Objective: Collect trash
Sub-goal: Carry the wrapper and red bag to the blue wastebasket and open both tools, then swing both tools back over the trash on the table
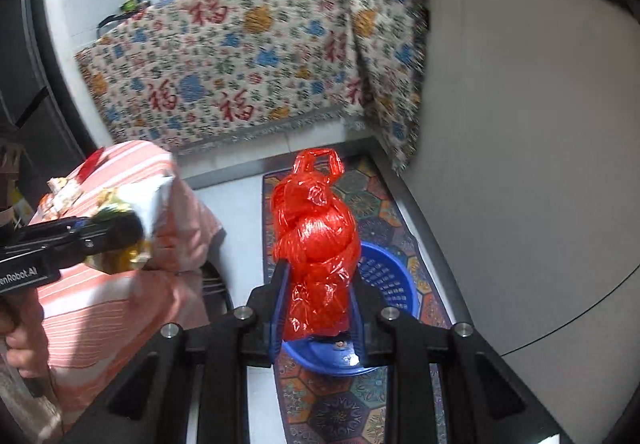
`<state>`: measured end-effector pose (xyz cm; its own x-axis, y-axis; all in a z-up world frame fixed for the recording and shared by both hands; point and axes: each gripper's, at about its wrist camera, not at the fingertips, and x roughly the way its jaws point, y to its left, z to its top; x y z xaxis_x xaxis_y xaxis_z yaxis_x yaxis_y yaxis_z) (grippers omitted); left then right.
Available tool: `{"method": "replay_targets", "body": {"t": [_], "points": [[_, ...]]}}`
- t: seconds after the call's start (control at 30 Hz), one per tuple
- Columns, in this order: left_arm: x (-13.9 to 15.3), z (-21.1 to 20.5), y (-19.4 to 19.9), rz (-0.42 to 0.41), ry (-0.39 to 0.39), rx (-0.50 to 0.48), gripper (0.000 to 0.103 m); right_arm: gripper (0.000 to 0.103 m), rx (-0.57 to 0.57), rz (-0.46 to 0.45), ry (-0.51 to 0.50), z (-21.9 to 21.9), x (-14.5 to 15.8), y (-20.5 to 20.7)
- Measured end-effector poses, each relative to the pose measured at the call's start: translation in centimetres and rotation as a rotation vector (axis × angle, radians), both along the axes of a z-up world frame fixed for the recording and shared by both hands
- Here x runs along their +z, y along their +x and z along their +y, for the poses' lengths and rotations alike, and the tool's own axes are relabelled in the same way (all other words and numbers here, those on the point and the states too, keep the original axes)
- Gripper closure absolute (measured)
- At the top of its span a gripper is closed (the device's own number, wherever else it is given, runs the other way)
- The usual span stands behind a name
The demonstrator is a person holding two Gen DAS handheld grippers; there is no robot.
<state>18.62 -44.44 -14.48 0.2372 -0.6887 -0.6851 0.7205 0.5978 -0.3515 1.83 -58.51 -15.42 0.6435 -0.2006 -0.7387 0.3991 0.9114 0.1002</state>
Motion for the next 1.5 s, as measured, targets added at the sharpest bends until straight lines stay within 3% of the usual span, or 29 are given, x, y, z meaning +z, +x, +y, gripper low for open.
{"method": "replay_targets", "body": {"t": [0.37, 0.47, 0.5, 0.53, 0.7, 0.87, 0.93, 1.03, 1.17, 1.3, 1.5], "points": [[-6.0, -6.5, 3.1, 0.081, 0.043, -0.036, 0.073, 0.076, -0.028, 0.100, 0.049, -4.7, -6.4, 1.5], [-7.5, -8.1, 4.7, 0.106, 0.029, -0.048, 0.047, 0.070, -0.024, 0.100, 0.048, -6.0, -7.7, 2.7], [-7.7, -8.3, 5.1, 0.107, 0.022, -0.042, 0.041, 0.058, -0.009, 0.092, 0.059, -6.4, -8.1, 3.1], [-7.9, -8.5, 5.7, 0.105, 0.013, -0.032, 0.040, 0.047, 0.011, 0.092, 0.074, -6.9, -8.7, 3.6], [-6.5, -7.6, 6.6, 0.108, -0.013, -0.008, 0.037, 0.046, 0.001, 0.081, 0.045, -7.7, -9.2, 4.1], [-2.0, -2.7, 5.4, 0.023, -0.012, 0.031, 0.026, 0.044, -0.042, -0.016, -0.017, -7.0, -5.9, 3.0], [-0.3, 0.6, 4.9, -0.029, -0.001, 0.065, 0.017, 0.034, -0.058, -0.064, -0.057, -5.7, -3.9, 2.4], [1.2, 6.0, 4.2, -0.086, 0.032, 0.120, 0.014, 0.027, -0.057, -0.114, -0.109, -3.3, -1.3, 1.6], [1.6, 14.6, 3.3, -0.119, 0.099, 0.204, 0.013, 0.027, -0.043, -0.131, -0.168, 1.1, 1.2, 1.0], [1.6, 22.1, 2.1, -0.134, 0.131, 0.272, 0.012, 0.027, -0.025, -0.105, -0.148, 6.1, 3.2, 0.7], [-0.1, 31.5, 1.2, -0.189, 0.243, 0.416, 0.010, 0.023, 0.124, -0.159, -0.144, 15.4, 7.7, 2.0]]}}
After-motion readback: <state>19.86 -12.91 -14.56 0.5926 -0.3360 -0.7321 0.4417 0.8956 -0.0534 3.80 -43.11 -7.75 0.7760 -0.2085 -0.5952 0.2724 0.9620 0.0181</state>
